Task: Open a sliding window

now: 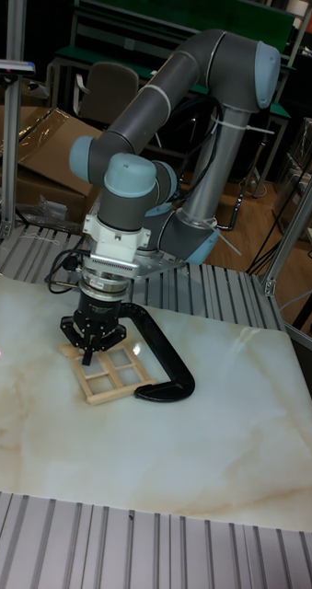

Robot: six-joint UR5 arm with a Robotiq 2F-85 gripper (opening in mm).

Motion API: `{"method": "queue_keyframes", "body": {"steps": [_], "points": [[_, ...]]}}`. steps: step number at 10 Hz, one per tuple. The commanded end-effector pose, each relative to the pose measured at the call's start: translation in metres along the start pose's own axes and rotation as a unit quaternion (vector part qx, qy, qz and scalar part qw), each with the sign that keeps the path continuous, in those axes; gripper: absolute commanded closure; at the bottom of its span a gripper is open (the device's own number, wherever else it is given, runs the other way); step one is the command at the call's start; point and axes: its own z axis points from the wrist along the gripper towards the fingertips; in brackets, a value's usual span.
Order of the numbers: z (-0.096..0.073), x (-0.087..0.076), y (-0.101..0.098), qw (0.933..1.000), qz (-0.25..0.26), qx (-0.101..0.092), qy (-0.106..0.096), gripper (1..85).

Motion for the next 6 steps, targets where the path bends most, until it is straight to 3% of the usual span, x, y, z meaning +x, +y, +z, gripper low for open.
{"method": "queue_keyframes", "body": {"steps": [1,6], "points": [[-0.0037,0.0017,0.0011,1.0000,0.007,0.000,0.003,85.0],[-0.0046,-0.0033,0.0084,0.9999,0.015,0.004,0.006,85.0]]}}
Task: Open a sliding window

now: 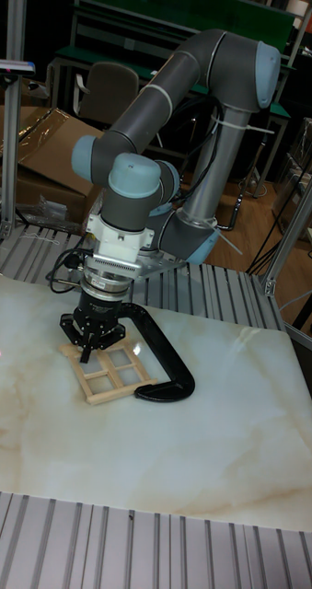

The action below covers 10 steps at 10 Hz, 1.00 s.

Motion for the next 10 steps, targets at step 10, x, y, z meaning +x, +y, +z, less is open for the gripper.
{"method": "queue_keyframes", "body": {"steps": [10], "points": [[-0.060,-0.003,0.015,0.9981,0.061,-0.006,0.001,85.0]]}}
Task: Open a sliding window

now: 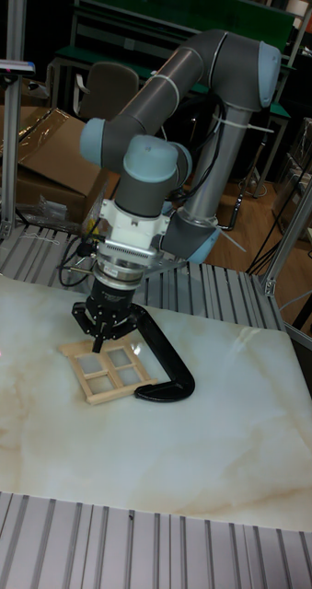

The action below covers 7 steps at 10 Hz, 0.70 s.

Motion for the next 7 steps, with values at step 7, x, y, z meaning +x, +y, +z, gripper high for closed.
{"method": "queue_keyframes", "body": {"steps": [7], "points": [[-0.038,0.005,-0.001,0.9914,0.126,-0.016,-0.032,85.0]]}}
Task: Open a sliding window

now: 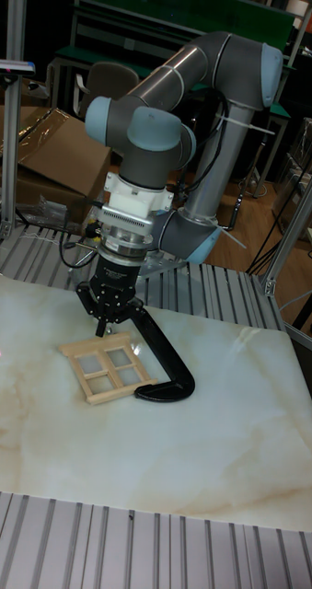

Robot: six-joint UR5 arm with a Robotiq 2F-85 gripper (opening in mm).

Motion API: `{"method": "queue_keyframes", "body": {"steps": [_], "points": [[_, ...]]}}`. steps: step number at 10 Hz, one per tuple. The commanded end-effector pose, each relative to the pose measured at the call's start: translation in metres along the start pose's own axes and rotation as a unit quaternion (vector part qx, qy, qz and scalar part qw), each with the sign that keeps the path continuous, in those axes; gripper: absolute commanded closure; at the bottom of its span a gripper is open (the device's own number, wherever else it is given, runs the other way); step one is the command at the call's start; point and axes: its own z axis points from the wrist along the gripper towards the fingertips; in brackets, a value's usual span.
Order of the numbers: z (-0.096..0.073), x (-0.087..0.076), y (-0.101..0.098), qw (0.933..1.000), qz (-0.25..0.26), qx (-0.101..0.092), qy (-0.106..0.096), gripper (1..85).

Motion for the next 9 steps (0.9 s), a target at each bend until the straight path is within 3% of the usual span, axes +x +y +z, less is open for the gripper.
{"method": "queue_keyframes", "body": {"steps": [1,2,4,9], "points": [[-0.006,0.003,-0.001,0.9993,0.037,-0.009,0.001,85.0],[-0.004,0.009,-0.006,0.9993,0.033,-0.011,0.012,85.0],[0.007,0.009,-0.015,0.9997,0.016,-0.013,0.016,85.0],[0.006,0.013,-0.011,0.9995,0.012,-0.017,0.022,85.0]]}}
